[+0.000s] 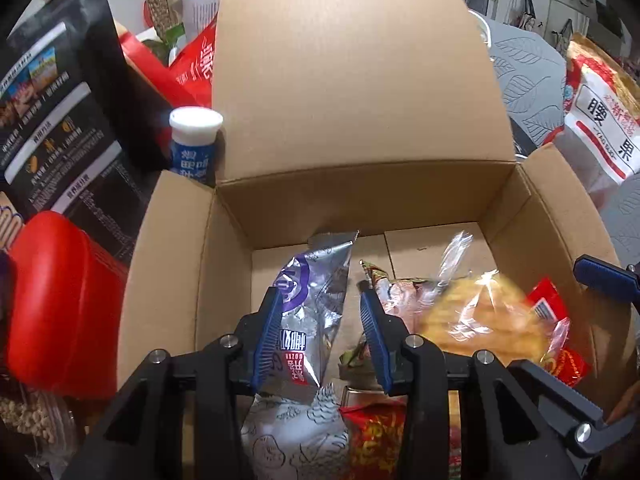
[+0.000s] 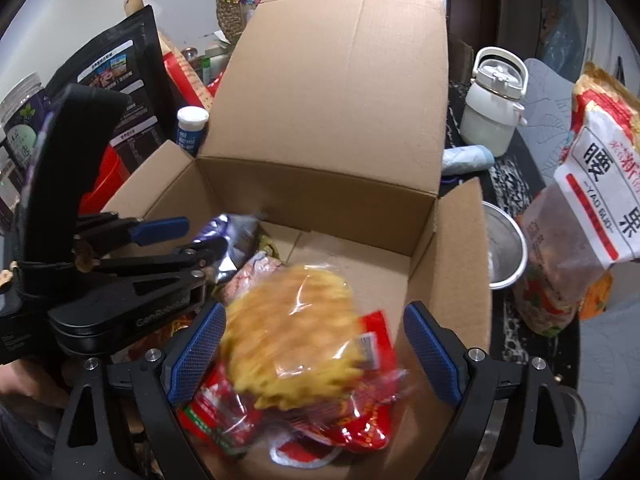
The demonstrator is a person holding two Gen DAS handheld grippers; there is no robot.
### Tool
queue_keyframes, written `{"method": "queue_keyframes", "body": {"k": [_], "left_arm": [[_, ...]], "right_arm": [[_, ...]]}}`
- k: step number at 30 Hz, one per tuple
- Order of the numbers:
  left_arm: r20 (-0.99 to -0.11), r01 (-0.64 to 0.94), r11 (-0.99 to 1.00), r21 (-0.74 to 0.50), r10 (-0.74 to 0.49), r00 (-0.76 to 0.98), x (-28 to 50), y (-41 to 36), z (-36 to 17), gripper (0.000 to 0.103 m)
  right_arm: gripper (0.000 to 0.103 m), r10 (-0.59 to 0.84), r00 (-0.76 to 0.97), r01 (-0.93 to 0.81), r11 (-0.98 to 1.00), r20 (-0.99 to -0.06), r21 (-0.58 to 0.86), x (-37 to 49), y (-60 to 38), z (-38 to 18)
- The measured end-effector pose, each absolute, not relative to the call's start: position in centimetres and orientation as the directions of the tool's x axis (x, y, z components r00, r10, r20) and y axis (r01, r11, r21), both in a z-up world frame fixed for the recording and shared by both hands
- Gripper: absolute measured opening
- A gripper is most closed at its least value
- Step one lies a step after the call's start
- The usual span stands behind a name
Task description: Organize snacks
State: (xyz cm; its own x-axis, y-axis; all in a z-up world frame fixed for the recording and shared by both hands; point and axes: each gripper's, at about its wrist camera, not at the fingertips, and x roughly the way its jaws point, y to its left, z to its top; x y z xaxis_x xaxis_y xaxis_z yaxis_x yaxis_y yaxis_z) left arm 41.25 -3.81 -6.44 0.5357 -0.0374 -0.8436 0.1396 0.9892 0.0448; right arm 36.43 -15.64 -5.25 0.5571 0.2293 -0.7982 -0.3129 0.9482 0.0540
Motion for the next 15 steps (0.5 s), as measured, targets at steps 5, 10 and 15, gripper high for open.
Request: {"method": "queue_keyframes", "body": {"k": [5,10,15], "left_arm": [[-0.824,0.141,0.99,0.018,-0.065,0.562,40.4,-3.8,-4.4,0.04],[-0.792,0.136,0.991,0.018,-0.069,0.607,38.2,-3.3,-2.5,0.04],[-0.764,0.133,0.991,0.022,-0.069,0.641,36.1,-2.5,-0.4,0.04]], "right_arm": [[0.092,0.207,0.579,-0.305,0.952,-0.789,0.027,35.4,-16.1,-4.2],[0.092,0.193,0.606,-0.282,0.959,-0.772,0.018,34.3,-16.6,-2.8],[0.092,0.178,0.647,-0.275,0.962,-0.742,-0.008,32.5,-16.6,-0.5]]}}
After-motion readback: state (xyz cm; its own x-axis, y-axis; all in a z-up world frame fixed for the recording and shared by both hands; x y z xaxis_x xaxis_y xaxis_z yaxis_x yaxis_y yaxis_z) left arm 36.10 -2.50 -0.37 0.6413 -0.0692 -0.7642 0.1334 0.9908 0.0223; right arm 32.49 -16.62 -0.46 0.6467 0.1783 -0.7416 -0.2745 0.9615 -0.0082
